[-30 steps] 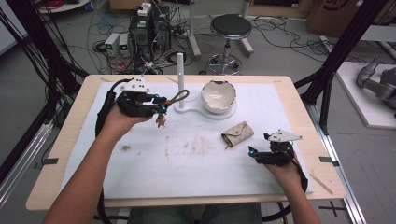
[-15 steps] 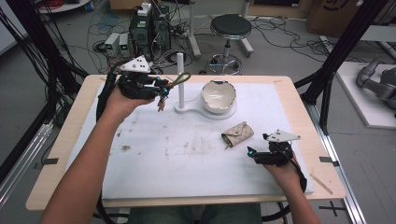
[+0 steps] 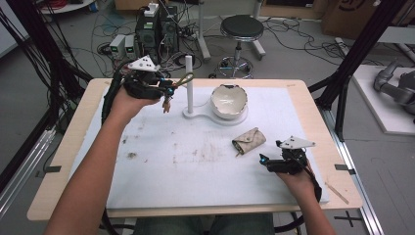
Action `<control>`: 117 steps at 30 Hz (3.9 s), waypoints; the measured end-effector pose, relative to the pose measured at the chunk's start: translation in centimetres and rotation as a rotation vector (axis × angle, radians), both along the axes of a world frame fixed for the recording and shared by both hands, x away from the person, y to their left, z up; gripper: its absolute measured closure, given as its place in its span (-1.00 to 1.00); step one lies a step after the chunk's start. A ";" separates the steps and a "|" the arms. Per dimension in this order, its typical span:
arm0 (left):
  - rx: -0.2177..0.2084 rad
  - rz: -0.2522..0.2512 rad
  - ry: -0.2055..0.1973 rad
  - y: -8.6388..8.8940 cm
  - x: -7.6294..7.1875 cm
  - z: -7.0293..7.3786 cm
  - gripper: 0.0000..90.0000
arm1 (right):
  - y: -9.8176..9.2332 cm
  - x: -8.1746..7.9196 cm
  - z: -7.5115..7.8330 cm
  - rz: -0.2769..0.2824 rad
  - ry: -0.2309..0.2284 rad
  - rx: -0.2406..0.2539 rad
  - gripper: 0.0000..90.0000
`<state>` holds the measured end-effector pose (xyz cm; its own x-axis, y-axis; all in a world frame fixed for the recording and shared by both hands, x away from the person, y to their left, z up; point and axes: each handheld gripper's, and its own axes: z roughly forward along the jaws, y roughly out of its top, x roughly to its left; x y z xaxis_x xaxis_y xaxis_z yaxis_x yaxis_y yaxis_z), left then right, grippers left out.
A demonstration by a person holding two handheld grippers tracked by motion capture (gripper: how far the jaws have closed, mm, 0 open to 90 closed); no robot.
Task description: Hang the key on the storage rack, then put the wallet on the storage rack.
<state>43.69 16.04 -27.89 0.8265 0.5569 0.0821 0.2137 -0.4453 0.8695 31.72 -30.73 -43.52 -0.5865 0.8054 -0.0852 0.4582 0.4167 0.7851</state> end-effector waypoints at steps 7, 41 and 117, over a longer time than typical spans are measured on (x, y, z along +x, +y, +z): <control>-0.004 0.047 0.021 0.3 0.5 -0.5 0.39 | 0.2 0.1 -0.1 0.005 0.003 -0.005 -0.62; -0.123 -0.069 0.085 1.0 -5.7 -3.4 -0.24 | 0.0 0.1 0.2 0.000 -0.002 0.014 -0.62; -0.107 -0.043 0.130 -6.1 -6.5 -11.2 -0.52 | -3.0 -2.9 0.4 -0.059 -0.014 0.030 -0.62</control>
